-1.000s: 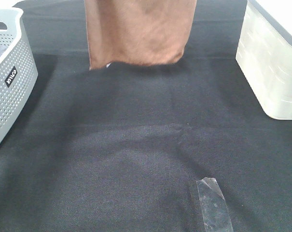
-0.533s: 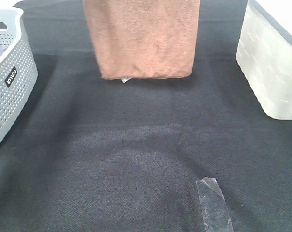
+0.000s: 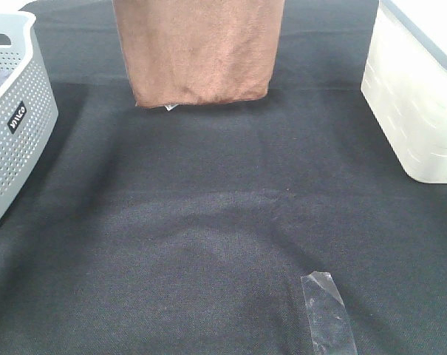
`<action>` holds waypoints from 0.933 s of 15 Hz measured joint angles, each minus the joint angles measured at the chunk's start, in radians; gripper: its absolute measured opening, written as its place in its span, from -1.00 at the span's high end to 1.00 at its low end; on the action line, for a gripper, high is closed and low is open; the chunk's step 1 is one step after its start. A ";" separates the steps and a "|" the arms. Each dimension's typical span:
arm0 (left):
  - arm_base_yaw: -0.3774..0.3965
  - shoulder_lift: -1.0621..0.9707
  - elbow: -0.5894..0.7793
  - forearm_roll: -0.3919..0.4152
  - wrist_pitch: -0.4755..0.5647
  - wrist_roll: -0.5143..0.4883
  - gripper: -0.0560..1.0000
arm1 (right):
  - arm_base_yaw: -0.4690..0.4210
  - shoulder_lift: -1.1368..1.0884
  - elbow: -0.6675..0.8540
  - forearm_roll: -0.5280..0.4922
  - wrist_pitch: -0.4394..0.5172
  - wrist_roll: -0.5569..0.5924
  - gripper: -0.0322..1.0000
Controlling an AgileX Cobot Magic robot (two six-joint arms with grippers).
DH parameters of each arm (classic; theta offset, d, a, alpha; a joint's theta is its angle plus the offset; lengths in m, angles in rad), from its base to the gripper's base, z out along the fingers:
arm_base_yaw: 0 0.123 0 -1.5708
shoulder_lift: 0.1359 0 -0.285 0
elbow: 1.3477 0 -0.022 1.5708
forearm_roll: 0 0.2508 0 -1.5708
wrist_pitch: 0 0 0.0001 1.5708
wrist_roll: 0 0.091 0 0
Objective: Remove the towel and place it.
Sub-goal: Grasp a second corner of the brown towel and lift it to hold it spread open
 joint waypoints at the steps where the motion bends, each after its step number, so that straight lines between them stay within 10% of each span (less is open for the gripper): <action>1: 0.000 0.012 -0.016 0.013 0.022 -0.004 0.89 | -0.009 0.009 0.000 -0.001 0.000 0.024 0.92; 6: 0.002 0.022 -0.024 0.060 0.079 -0.061 0.89 | -0.015 0.021 -0.002 -0.004 0.019 0.053 0.92; 10: 0.003 0.022 -0.024 0.200 0.216 -0.281 0.89 | -0.026 0.015 -0.002 0.000 0.265 0.091 0.92; 13: -0.024 0.022 -0.024 0.229 0.461 -0.418 0.89 | -0.026 -0.008 -0.003 0.019 0.487 0.104 0.92; 14: -0.052 0.012 -0.024 0.107 0.721 -0.368 0.89 | -0.027 -0.020 -0.003 0.031 0.587 0.105 0.92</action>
